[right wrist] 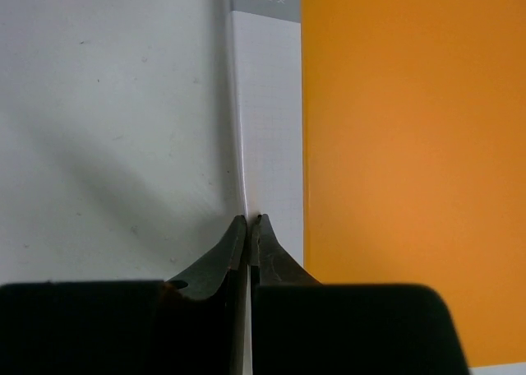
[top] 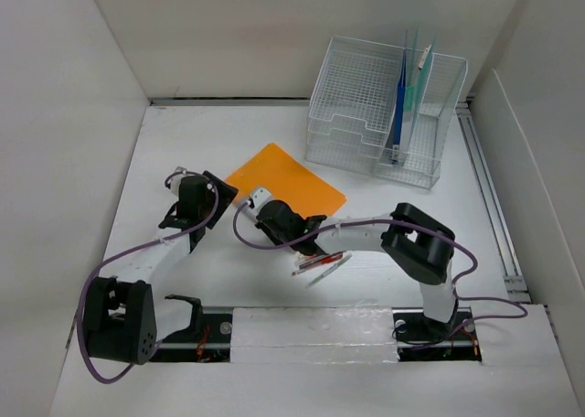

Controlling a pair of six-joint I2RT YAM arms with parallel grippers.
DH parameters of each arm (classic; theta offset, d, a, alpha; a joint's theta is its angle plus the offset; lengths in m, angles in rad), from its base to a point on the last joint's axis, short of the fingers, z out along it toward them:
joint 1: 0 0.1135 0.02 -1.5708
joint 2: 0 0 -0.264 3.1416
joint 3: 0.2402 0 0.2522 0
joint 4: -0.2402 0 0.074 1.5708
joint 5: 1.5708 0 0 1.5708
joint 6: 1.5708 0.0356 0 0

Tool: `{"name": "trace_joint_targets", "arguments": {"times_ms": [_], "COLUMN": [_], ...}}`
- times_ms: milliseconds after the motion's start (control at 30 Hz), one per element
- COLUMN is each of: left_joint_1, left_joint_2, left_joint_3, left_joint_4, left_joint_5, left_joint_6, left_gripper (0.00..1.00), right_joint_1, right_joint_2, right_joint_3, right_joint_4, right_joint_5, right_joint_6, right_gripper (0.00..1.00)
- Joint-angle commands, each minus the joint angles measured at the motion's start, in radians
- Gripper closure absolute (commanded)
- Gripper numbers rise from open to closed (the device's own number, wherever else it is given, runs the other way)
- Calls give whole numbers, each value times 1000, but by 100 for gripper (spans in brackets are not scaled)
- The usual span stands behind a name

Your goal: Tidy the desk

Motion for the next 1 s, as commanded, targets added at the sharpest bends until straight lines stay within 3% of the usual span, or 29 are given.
{"name": "trace_joint_targets", "arguments": {"times_ms": [0, 300, 600, 767, 800, 900, 933, 967], "left_joint_1": [-2, -2, -2, -33, -42, -56, -56, -56], "left_joint_2": [5, 73, 139, 191, 204, 249, 258, 258], "left_joint_3": [-21, -17, -12, 12, 29, 35, 34, 37], "left_joint_4": [47, 94, 232, 284, 294, 336, 347, 349], "left_joint_5": [18, 78, 115, 86, 83, 79, 81, 72], "left_joint_6": [0, 5, -54, -67, -69, -81, -87, -84], "left_gripper": [24, 22, 24, 30, 35, 66, 90, 100], "right_joint_1": [-10, -30, -30, -30, -30, -30, -30, -30], "right_joint_2": [-7, -214, -254, -265, -267, -271, -270, -271], "right_joint_3": [-20, -91, -94, -103, -105, -108, -108, -108], "right_joint_4": [18, 85, 66, 75, 75, 82, 82, 78], "right_joint_5": [2, -73, -136, -167, -173, -187, -191, -188], "right_joint_6": [20, -6, -8, -3, -2, 8, 8, 9], "right_gripper": [100, 100, 100, 100, 100, 100, 100, 100]}}
